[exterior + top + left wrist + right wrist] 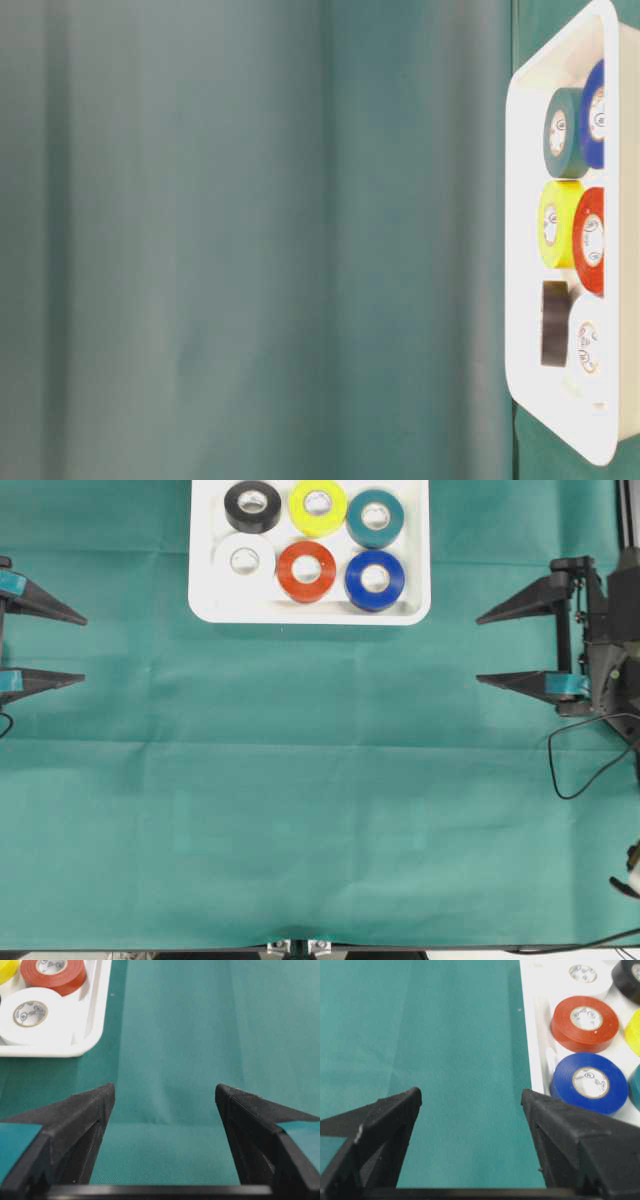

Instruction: Put the tape alternately from left to right into the white case.

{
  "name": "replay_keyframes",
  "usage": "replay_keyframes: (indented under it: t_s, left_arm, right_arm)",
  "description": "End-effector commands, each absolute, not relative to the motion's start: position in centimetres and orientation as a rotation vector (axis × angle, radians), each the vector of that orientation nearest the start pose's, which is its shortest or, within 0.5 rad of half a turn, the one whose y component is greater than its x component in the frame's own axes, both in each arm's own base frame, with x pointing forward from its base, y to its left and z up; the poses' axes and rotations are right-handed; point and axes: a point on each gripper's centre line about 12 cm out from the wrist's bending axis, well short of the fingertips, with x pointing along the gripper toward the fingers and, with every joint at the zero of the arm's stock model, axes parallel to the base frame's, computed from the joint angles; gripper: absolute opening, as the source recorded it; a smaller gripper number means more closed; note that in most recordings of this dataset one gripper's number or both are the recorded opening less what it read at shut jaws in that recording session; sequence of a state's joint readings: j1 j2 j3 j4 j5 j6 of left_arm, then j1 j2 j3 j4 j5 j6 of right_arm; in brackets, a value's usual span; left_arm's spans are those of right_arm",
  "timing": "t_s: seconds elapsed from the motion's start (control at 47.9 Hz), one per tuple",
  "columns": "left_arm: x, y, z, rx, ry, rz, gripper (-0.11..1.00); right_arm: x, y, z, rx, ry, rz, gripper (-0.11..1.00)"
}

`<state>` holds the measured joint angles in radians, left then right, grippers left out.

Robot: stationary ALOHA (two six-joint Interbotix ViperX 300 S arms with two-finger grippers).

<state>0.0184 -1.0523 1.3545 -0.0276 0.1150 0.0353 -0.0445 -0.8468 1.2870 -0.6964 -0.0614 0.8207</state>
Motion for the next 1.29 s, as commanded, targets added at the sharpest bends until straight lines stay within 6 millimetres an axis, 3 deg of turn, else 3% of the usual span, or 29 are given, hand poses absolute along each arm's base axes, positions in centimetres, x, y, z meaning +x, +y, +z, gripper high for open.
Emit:
replay_keyframes:
  t_s: [0.0, 0.271, 1.274]
  left_arm:
    - [16.5, 0.3, 19.4, -0.005, 0.405, 0.020, 0.87]
    - [16.5, 0.3, 19.3, -0.029, 0.409, 0.023, 0.88]
    - [16.0, 0.3, 18.0, -0.019, 0.425, 0.022, 0.87]
  right_arm:
    - [19.2, -0.3, 20.2, 0.151, 0.360, -0.025, 0.88]
    - [17.9, -0.3, 19.7, 0.186, 0.332, -0.030, 0.88]
    - [16.9, -0.5, 18.7, 0.183, 0.353, -0.057, 0.88]
